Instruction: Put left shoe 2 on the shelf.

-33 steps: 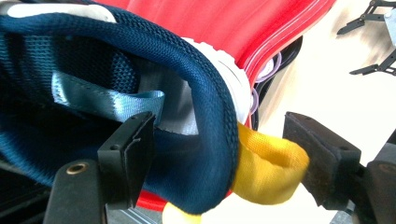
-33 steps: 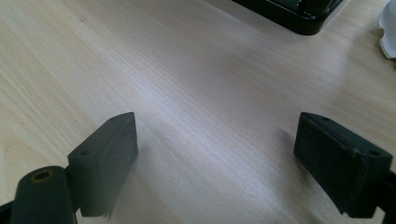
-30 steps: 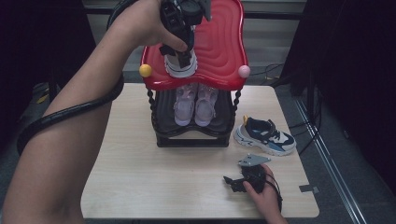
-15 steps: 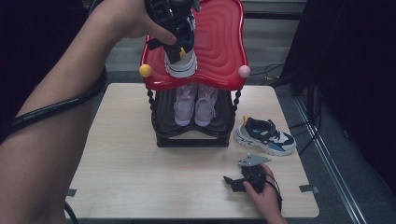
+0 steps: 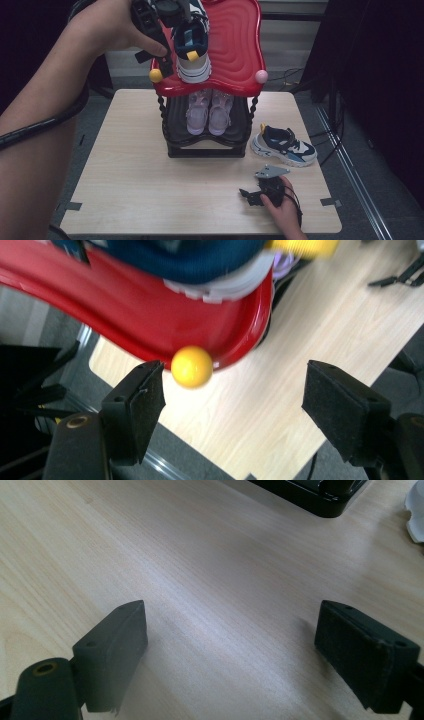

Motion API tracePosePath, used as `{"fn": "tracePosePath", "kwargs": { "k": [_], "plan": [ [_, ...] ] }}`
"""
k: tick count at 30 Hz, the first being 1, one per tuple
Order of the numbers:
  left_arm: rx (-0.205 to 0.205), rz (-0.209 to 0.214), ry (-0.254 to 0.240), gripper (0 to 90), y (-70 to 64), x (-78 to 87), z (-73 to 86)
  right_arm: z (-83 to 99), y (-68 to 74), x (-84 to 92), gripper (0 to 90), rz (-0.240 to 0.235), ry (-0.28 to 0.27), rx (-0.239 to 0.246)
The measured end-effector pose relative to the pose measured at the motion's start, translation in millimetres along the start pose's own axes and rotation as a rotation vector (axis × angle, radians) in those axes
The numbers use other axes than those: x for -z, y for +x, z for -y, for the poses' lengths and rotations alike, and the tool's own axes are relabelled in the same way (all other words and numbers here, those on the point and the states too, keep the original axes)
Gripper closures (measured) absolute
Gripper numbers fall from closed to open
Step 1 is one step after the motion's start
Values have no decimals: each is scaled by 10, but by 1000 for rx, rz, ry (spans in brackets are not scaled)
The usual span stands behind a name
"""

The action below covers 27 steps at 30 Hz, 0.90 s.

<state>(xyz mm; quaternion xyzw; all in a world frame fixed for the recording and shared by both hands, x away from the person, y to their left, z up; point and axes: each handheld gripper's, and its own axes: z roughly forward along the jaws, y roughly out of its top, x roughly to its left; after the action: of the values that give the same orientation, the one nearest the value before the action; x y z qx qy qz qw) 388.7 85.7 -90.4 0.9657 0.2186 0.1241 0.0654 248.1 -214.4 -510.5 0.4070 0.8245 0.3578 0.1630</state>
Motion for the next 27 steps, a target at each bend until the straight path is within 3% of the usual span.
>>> {"fn": "tracePosePath", "kwargs": {
  "k": [14,27],
  "plan": [
    [39,49,79,241,67,-177,415,0,1,0,132,0,0,-1],
    [72,91,102,237,59,-462,684,0,2,1,132,0,1,-2]
  ]
}}
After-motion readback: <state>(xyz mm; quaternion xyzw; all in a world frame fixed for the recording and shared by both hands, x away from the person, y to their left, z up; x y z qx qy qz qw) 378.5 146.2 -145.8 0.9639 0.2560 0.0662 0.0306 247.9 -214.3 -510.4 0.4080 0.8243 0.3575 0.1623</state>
